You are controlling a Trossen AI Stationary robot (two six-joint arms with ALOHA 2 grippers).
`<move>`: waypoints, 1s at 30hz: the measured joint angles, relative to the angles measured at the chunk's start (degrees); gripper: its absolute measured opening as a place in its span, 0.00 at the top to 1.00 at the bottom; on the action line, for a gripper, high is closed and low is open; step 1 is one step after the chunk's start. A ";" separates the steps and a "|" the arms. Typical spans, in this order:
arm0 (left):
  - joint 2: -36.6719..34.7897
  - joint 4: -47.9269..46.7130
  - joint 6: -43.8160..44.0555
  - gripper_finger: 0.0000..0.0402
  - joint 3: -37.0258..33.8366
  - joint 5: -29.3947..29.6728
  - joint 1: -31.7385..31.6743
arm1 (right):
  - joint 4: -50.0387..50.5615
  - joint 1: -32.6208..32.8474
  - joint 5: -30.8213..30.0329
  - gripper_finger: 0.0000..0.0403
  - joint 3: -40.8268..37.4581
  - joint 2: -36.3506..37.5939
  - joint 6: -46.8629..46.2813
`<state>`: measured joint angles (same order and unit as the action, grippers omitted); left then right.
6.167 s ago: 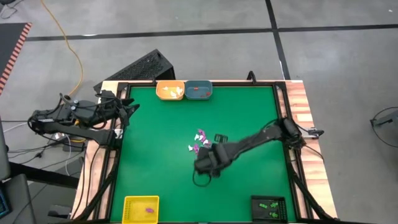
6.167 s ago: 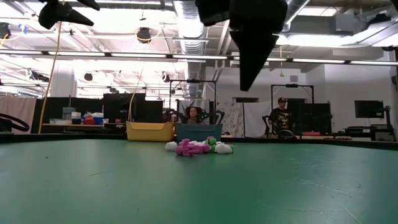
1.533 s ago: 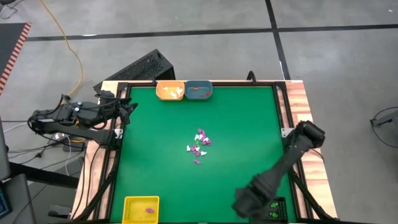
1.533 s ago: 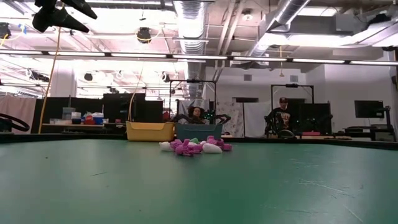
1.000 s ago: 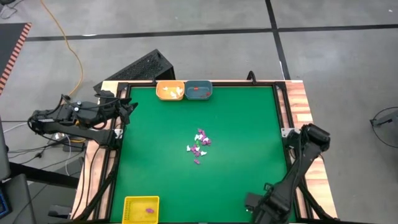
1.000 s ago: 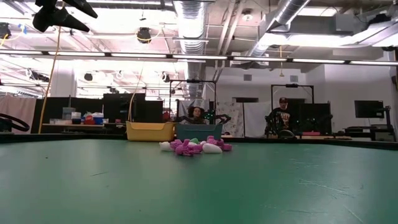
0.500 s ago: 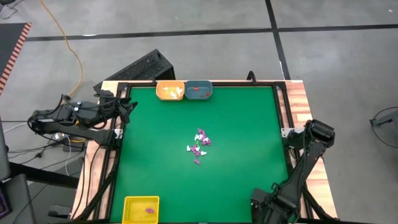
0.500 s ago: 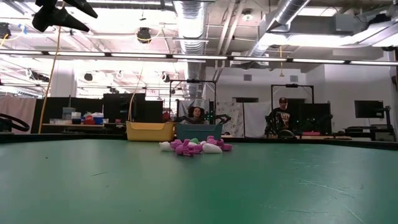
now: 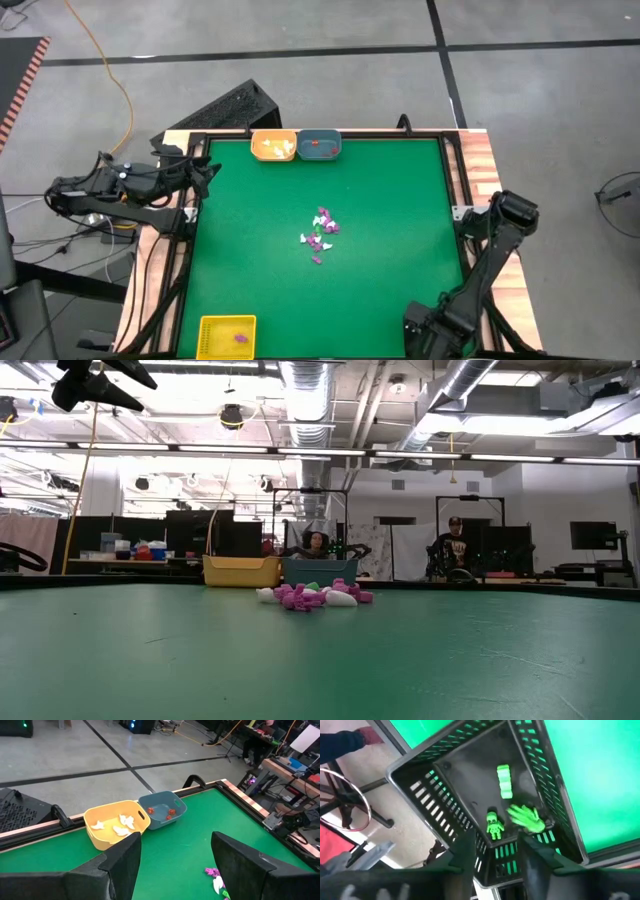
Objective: Sort Halloween decoration
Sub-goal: Put the green skeleton into the black bin
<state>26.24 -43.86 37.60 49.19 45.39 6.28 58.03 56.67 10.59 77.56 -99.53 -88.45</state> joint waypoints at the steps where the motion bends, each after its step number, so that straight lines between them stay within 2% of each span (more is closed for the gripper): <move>1: 0.02 -0.02 -0.02 0.42 0.00 0.02 -0.02 | 0.13 -0.36 0.04 0.63 0.00 0.00 0.41; 5: 0.00 -0.17 -0.02 0.42 0.02 0.04 0.00 | -0.03 -3.24 -1.01 0.58 0.00 0.02 4.01; 8: 0.02 -0.17 -0.02 0.42 0.01 0.03 -0.01 | -0.46 -7.96 -4.74 0.57 0.43 0.35 8.39; 14: 0.00 -0.20 -0.03 0.42 0.00 -0.20 -0.02 | -2.62 -20.76 -17.67 0.57 2.96 0.49 22.27; 17: 0.00 -0.20 -0.04 0.42 0.00 -0.31 -0.01 | -6.20 -27.66 -25.71 0.58 2.96 0.48 25.33; 19: 0.01 -0.20 -0.04 0.42 0.00 -0.31 0.00 | -9.63 -32.28 -29.04 0.58 2.97 0.06 27.50; 25: 0.02 -0.44 -0.05 0.42 0.01 -0.37 -0.01 | -24.25 -41.83 -30.51 0.59 1.89 -1.12 37.86; 30: 0.00 -0.58 -0.06 0.42 0.01 -0.41 -0.01 | -28.79 -46.29 -30.33 0.59 1.95 -4.17 41.06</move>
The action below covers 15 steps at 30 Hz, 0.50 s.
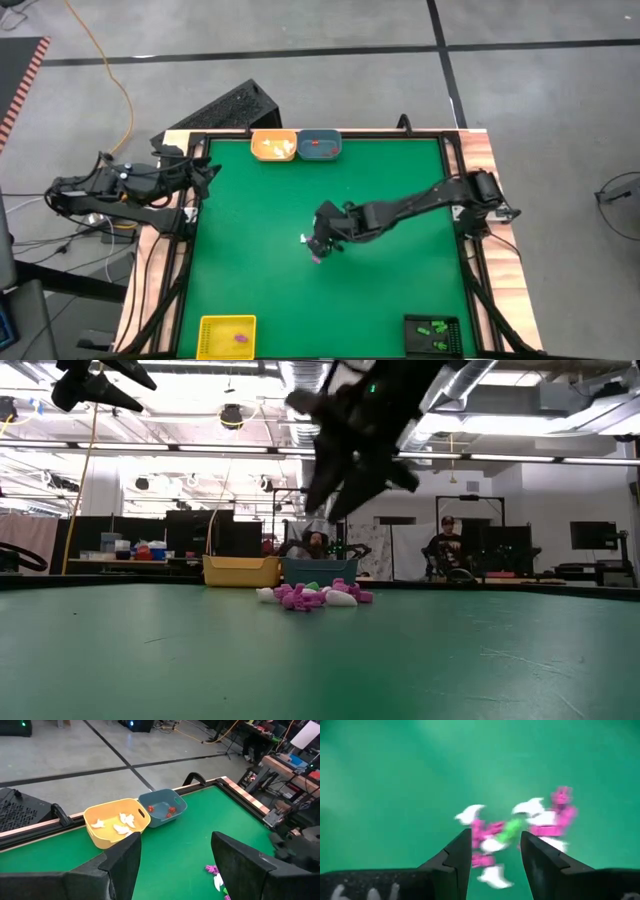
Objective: Sort Halloween decoration
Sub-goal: Put the green skeleton into the black bin
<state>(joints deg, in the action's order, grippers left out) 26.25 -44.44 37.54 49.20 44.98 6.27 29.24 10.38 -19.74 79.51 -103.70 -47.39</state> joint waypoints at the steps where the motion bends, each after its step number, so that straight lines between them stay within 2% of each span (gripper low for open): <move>1: -0.01 -0.04 0.00 0.42 0.01 0.03 0.01 | -0.60 -0.84 0.01 0.59 -0.02 -1.01 0.01; 15: 0.02 -1.30 0.07 0.42 -0.01 0.03 0.01 | -5.37 -2.37 0.12 0.59 0.17 -9.23 -1.61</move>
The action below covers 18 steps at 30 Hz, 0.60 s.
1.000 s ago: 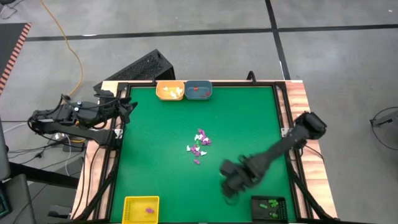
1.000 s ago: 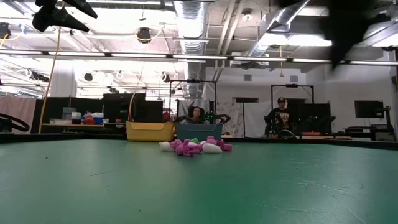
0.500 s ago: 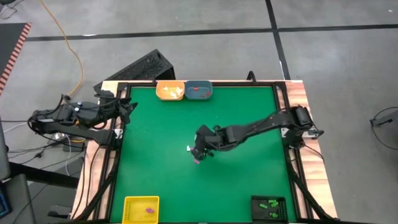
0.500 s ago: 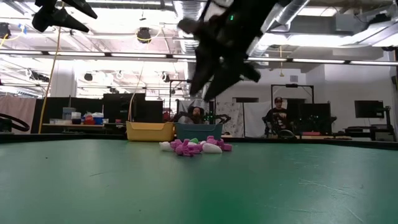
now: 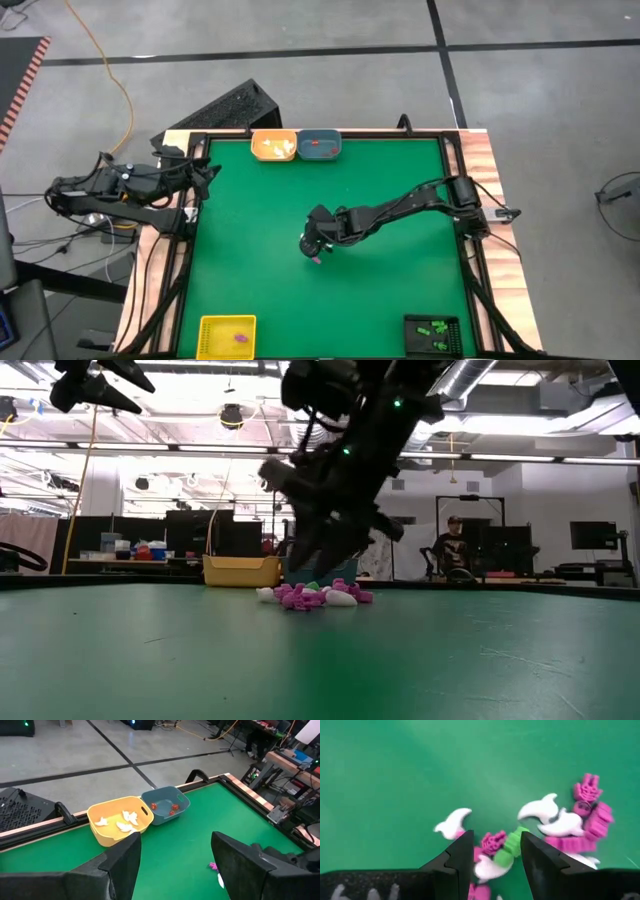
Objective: Sort Halloween decoration
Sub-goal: Put the green skeleton into the black bin
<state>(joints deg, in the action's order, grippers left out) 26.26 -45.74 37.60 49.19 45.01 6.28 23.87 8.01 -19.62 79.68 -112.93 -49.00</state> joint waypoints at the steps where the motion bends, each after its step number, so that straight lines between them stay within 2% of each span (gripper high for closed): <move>1: 0.00 0.02 0.00 0.42 0.00 0.09 0.00 | 0.38 0.01 0.11 0.59 -0.02 -0.32 -0.04; 12: -0.01 0.04 0.15 0.42 0.00 0.29 -0.02 | 3.34 -0.61 0.78 0.60 -0.03 -2.51 -0.21; 15: 0.00 0.05 0.15 0.42 0.00 0.30 -0.01 | 3.62 -0.86 0.42 0.64 -0.03 -2.51 -0.21; 18: 0.00 0.09 0.15 0.42 0.00 0.29 0.00 | 3.93 -1.09 1.31 0.73 -0.03 -2.51 -0.64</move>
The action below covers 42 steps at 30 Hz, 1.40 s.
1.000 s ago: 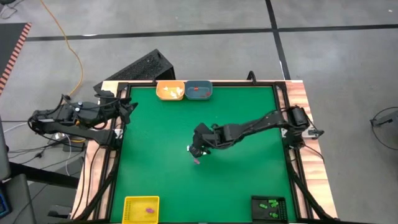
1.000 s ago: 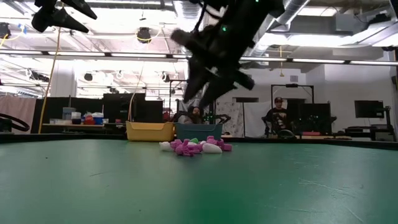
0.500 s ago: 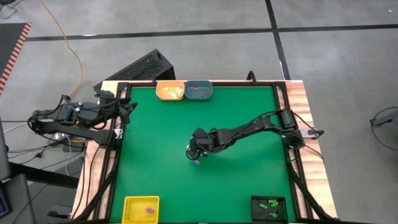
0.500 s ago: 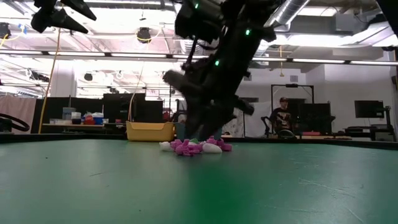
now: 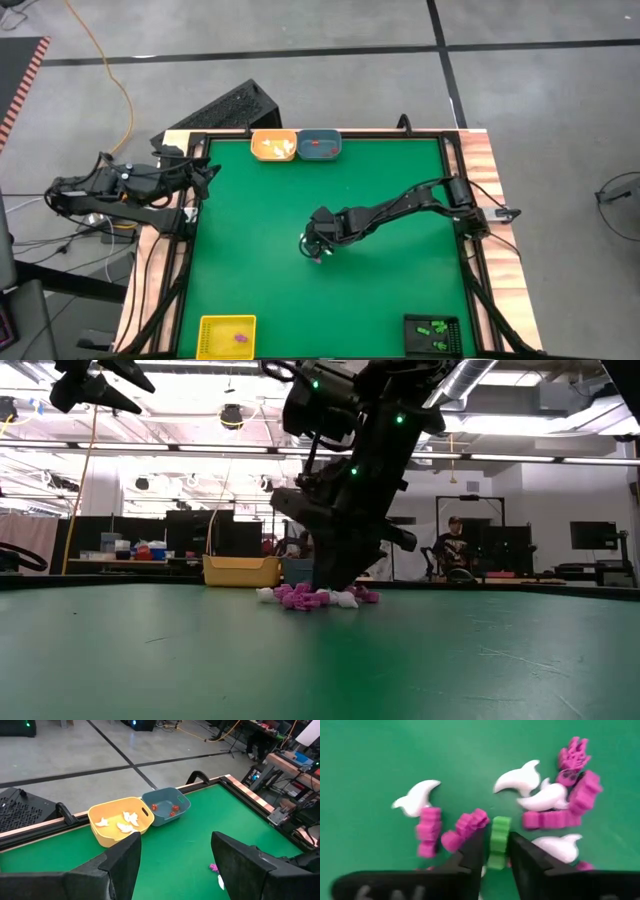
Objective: Sort Halloween decoration
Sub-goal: Put the green skeleton into the black bin
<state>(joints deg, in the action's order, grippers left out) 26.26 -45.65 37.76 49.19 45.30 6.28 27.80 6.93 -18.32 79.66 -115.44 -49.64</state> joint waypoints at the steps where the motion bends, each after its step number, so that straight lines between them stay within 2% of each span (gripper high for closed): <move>1: 0.00 0.00 0.00 0.42 0.00 0.00 0.00 | 0.07 -0.05 0.09 0.77 0.00 0.00 -0.07; 5: 0.00 0.02 0.02 0.42 0.00 -0.02 0.00 | 0.19 -0.19 0.12 0.93 0.00 -0.07 -1.21; 7: 0.00 0.04 0.02 0.42 0.00 -0.02 0.00 | 0.34 -0.38 0.13 0.97 0.00 0.15 -1.14; 14: 0.00 0.07 0.02 0.42 0.00 -0.04 -0.01 | 0.71 -0.38 1.24 0.96 0.03 0.86 -1.38; 26: -0.01 0.09 0.28 0.42 0.00 -0.06 0.00 | 6.75 -2.32 2.71 0.98 5.58 3.91 3.59; 35: 0.00 0.07 0.68 0.42 0.00 -0.58 0.00 | 9.88 -2.71 12.20 0.99 10.20 7.01 9.38; 42: -0.02 0.07 0.92 0.42 0.00 -1.37 -0.01 | 18.74 2.97 22.74 0.99 13.20 10.02 9.16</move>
<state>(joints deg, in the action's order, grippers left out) 26.24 -45.58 38.68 49.19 43.92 6.27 46.55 9.90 4.42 92.86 -105.42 -40.48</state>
